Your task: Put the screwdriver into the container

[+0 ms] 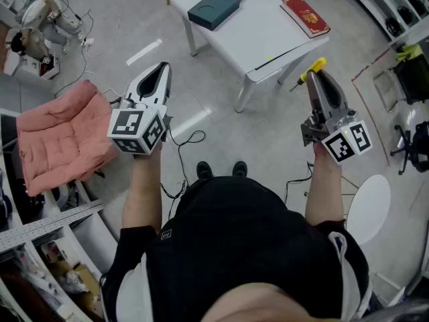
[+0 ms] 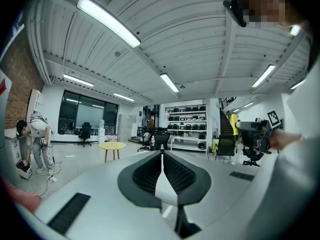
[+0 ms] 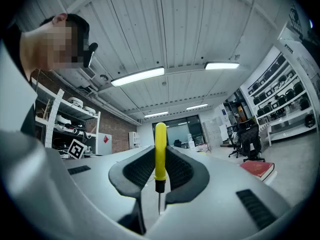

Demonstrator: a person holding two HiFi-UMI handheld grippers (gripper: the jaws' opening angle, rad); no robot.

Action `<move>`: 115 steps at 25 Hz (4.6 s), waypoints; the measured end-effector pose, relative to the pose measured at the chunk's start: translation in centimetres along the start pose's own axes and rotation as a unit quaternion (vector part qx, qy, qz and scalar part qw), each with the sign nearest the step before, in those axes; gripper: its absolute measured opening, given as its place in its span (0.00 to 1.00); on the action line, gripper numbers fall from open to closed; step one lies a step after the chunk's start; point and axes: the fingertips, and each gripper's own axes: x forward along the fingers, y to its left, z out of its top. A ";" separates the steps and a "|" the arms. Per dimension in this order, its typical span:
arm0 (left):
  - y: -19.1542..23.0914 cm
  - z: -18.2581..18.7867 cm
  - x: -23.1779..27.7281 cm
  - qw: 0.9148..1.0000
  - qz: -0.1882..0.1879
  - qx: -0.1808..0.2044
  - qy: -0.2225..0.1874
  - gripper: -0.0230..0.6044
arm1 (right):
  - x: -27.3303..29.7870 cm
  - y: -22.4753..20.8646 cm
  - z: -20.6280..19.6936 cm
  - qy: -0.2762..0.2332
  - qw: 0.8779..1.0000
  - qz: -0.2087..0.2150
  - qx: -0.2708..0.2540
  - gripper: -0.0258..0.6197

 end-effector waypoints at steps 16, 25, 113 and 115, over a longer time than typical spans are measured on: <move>2.7 -1.4 -2.5 1.000 0.006 -0.011 0.002 0.08 | 1.0 2.8 -1.3 0.008 1.000 0.001 0.002 0.16; 6.4 -2.9 -4.0 1.000 -0.003 -0.024 0.001 0.08 | 3.3 5.5 -2.3 0.007 1.000 -0.021 0.001 0.16; -6.1 -0.6 45.1 0.998 0.008 -0.049 0.028 0.08 | 18.4 -44.2 2.8 0.054 0.996 0.035 0.061 0.16; -5.2 -0.6 45.1 0.998 0.030 -0.053 0.026 0.08 | 20.4 -44.5 2.5 0.061 0.994 0.059 0.064 0.16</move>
